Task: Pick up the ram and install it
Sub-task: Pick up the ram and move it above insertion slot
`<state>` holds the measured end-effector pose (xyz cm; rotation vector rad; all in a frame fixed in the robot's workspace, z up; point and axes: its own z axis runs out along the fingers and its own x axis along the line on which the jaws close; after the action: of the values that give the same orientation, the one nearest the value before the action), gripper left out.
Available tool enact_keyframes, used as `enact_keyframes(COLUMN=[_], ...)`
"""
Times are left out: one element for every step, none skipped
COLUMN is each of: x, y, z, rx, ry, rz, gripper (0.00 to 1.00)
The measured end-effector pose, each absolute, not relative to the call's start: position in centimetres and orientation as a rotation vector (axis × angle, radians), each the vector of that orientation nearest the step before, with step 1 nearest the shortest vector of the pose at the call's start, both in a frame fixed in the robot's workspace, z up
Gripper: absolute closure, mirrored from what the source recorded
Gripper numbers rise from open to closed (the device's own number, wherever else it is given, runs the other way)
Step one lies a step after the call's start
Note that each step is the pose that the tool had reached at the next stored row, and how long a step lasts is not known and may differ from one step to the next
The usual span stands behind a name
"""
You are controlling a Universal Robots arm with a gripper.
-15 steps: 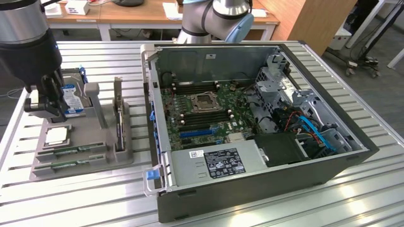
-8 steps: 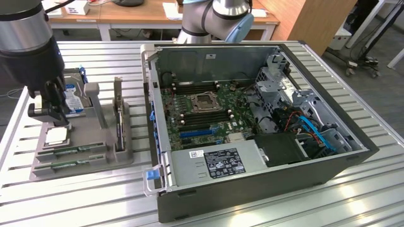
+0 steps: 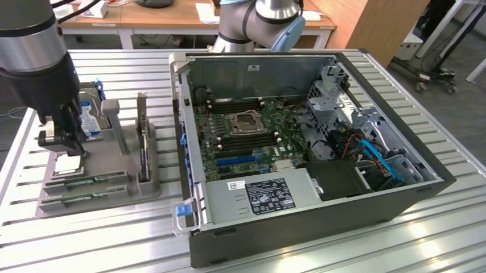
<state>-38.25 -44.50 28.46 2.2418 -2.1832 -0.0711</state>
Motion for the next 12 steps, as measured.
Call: enact_keyframes(x=[-38.25, -38.25, -38.25, -38.25, -38.25, -38.25, -38.25, -38.25, -38.26, -38.26, -38.26, -38.26], y=[-44.50, -44.50, -44.50, -44.50, -44.50, -44.50, -44.50, -44.50, -44.50, -44.50, -44.50, -44.52], z=[28.31, 28.14, 27.97, 27.79, 27.64, 27.51, 27.41, 27.38, 27.39, 27.38, 27.38, 27.37], rx=[2.242, 2.242, 2.242, 2.242, 2.242, 2.242, 2.242, 2.242, 2.242, 2.242, 2.242, 2.242], ry=[-2.183, -2.183, -2.183, -2.183, -2.183, -2.183, -2.183, -2.183, -2.183, -2.183, -2.183, -2.183], rz=[-0.071, -0.071, -0.071, -0.071, -0.071, -0.071, -0.071, -0.071, -0.071, -0.071, -0.071, -0.071], gripper=[0.65, 0.65, 0.65, 0.65, 0.65, 0.65, 0.65, 0.65, 0.65, 0.65, 0.65, 0.65])
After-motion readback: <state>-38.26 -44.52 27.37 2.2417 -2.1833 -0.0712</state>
